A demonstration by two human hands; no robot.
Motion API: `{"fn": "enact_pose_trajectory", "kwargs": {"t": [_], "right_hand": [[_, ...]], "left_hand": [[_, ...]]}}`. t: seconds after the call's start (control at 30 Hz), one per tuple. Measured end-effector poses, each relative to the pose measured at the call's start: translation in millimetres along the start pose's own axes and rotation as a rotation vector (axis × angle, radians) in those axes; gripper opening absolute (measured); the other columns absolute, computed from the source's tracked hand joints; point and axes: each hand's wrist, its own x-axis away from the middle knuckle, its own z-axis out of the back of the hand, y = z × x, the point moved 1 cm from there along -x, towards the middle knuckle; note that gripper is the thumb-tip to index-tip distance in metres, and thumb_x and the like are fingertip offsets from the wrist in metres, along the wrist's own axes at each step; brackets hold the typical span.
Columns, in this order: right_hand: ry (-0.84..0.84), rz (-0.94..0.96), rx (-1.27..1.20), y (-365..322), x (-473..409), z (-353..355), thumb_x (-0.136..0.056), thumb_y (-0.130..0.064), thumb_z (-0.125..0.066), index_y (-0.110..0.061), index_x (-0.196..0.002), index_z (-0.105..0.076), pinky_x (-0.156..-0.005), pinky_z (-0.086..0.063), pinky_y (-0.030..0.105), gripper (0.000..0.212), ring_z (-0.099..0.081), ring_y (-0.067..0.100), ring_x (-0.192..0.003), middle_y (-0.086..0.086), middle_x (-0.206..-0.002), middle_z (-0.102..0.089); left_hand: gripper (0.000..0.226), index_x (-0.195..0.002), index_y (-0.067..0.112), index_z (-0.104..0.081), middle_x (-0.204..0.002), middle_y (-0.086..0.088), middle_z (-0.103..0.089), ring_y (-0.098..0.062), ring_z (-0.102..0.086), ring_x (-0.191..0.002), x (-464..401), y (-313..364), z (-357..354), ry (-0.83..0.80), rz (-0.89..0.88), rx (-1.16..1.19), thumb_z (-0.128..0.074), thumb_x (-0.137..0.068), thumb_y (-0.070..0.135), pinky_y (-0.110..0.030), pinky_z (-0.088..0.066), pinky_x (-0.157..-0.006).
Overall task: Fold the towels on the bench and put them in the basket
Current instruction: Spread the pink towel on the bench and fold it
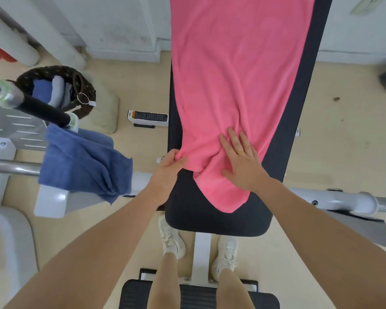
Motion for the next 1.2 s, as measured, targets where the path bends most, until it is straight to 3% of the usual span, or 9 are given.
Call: {"fn": "enact_pose_trajectory", "kwargs": {"t": [0.23,0.4,0.6,0.67,0.73,0.83,0.97,1.1,1.2], "right_hand": [[-0.048,-0.021,-0.019,0,-2,0,-0.085,-0.015,-0.05,-0.031,-0.145,0.018,-0.116,0.003,0.044,0.093,0.026,0.023,-0.141,-0.007,-0.151,0.033],[-0.031,-0.014,-0.004,2,0,0,-0.084,-0.011,-0.047,-0.031,-0.146,0.017,-0.117,0.004,0.041,0.091,0.025,0.022,-0.141,-0.006,-0.152,0.031],[0.066,0.041,-0.091,2,1,1,-0.085,0.002,-0.04,-0.026,-0.15,0.0,-0.119,-0.004,0.042,0.081,0.015,0.021,-0.144,-0.003,-0.156,0.019],[0.257,0.082,-0.326,8,10,7,-0.081,0.01,-0.038,-0.02,-0.148,-0.024,-0.113,-0.028,0.037,0.074,-0.012,0.014,-0.143,-0.005,-0.157,-0.002],[0.51,-0.025,-0.379,20,25,9,-0.082,0.007,-0.042,-0.013,-0.135,-0.046,-0.082,-0.049,0.034,0.058,-0.047,0.014,-0.121,-0.004,-0.15,-0.029],[0.541,-0.405,-0.422,41,48,-11,-0.09,-0.014,-0.05,-0.008,-0.108,-0.055,-0.068,-0.046,0.036,0.02,-0.056,0.025,-0.089,0.007,-0.113,-0.055],[0.211,-0.653,-0.673,45,65,-53,-0.086,-0.035,-0.056,-0.008,-0.074,-0.055,-0.055,-0.037,0.032,0.03,-0.049,0.021,-0.066,0.003,-0.068,-0.053],[0.218,-0.708,-0.934,29,65,-74,-0.078,-0.025,-0.064,-0.019,-0.07,-0.039,-0.047,-0.028,0.021,0.027,-0.036,0.009,-0.052,-0.006,-0.058,-0.04],[0.203,-0.639,-1.003,23,64,-72,-0.083,-0.014,-0.059,-0.006,-0.082,-0.052,-0.057,-0.038,0.028,0.011,-0.047,0.018,-0.063,0.004,-0.071,-0.053]], "left_hand": [[0.021,-0.085,0.012,-0.052,-0.07,0.005,-0.05,-0.007,-0.045,-0.062,13,0,22,0.018,-0.075,-0.477,-0.045,-0.096,0.029,-0.019,-0.035,-0.057],[0.022,-0.074,0.015,-0.057,-0.073,0.002,-0.058,-0.013,-0.056,-0.067,12,-19,22,-0.206,0.239,-0.648,-0.067,-0.083,0.032,-0.022,-0.044,-0.058],[0.018,-0.097,0.001,-0.051,-0.081,-0.015,-0.057,-0.033,-0.057,-0.079,5,-42,26,0.254,0.168,-0.954,-0.043,-0.092,0.016,-0.033,-0.039,-0.064],[0.016,-0.104,0.002,-0.048,-0.084,-0.014,-0.056,-0.034,-0.058,-0.081,8,-36,14,0.287,-0.065,-1.009,-0.039,-0.091,0.007,-0.034,-0.039,-0.065],[0.026,-0.106,0.007,-0.049,-0.094,-0.011,-0.058,-0.033,-0.058,-0.084,12,-28,-6,0.178,-0.539,-1.186,-0.038,-0.083,0.007,-0.036,-0.045,-0.068],[0.045,-0.123,0.012,-0.05,-0.129,-0.012,-0.055,-0.03,-0.056,-0.113,5,-29,-39,0.074,-0.91,-1.354,-0.048,-0.078,0.012,-0.039,-0.048,-0.092],[0.083,-0.15,0.015,-0.005,-0.158,-0.008,0.003,-0.024,-0.002,-0.146,-6,-28,-60,-0.121,-0.651,-1.449,-0.059,-0.088,0.026,-0.034,-0.004,-0.114],[0.105,-0.139,0.023,0.025,-0.158,-0.004,0.01,-0.028,0.009,-0.145,-9,-30,-64,-0.144,-0.577,-1.581,-0.063,-0.083,0.037,-0.041,-0.005,-0.116],[0.112,-0.134,0.027,0.035,-0.158,-0.001,0.008,-0.029,0.009,-0.145,-8,-28,-63,-0.142,-0.591,-1.63,-0.062,-0.082,0.043,-0.043,-0.006,-0.117]]}}
